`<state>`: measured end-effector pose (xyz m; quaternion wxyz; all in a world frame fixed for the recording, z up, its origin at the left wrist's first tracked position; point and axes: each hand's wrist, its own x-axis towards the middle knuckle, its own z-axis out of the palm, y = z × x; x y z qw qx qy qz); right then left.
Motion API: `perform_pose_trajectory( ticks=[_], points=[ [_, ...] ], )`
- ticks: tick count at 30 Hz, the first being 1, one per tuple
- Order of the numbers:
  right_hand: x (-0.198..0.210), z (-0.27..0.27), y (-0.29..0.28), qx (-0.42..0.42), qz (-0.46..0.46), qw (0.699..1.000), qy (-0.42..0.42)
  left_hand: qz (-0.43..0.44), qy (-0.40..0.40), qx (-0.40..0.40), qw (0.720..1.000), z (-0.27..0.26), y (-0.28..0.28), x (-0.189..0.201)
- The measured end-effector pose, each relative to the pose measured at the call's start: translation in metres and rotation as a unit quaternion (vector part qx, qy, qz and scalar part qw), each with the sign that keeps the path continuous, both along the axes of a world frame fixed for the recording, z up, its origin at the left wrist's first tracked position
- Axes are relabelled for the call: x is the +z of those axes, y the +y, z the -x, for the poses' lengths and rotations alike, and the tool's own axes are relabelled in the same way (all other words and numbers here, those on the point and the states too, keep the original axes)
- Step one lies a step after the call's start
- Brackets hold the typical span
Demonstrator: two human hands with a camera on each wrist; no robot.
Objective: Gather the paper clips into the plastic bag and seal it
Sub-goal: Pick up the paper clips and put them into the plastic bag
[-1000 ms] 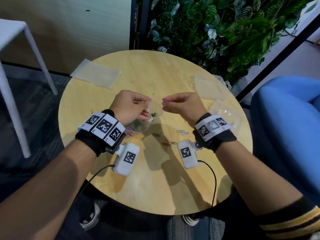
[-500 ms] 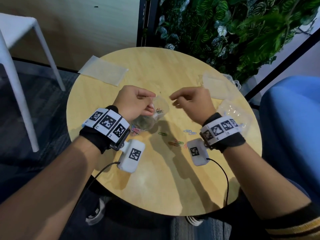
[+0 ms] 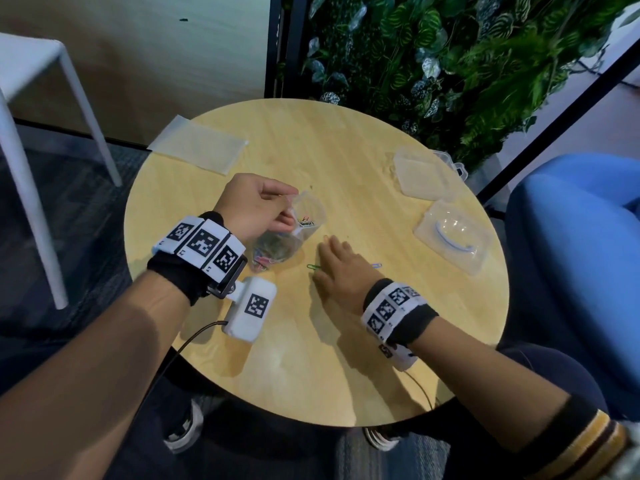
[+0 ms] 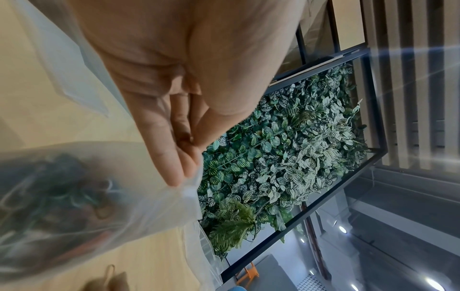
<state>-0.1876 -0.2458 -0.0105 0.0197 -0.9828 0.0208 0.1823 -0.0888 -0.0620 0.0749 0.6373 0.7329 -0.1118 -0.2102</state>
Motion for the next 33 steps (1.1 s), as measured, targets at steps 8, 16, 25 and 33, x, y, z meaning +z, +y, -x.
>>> perform_pose_trajectory(
  ticks=[8, 16, 25, 33],
  points=[
    [0.008, 0.039, -0.016, 0.131, 0.097, 0.986, 0.020, -0.001, -0.001, -0.005, 1.000, 0.002, -0.002, 0.001],
    [0.001, -0.006, 0.003, 0.111, 0.010, 0.994, -0.015, -0.014, -0.017, 0.005, 1.000, 0.000, 0.001, 0.001],
    [0.006, 0.067, -0.051, 0.176, 0.097, 0.980, 0.008, -0.016, -0.019, 0.009, 1.000, -0.005, 0.006, 0.000],
    [0.012, 0.068, -0.060, 0.225, 0.128, 0.966, -0.006, -0.028, -0.023, 0.009, 0.999, 0.003, 0.006, -0.002]
  ],
)
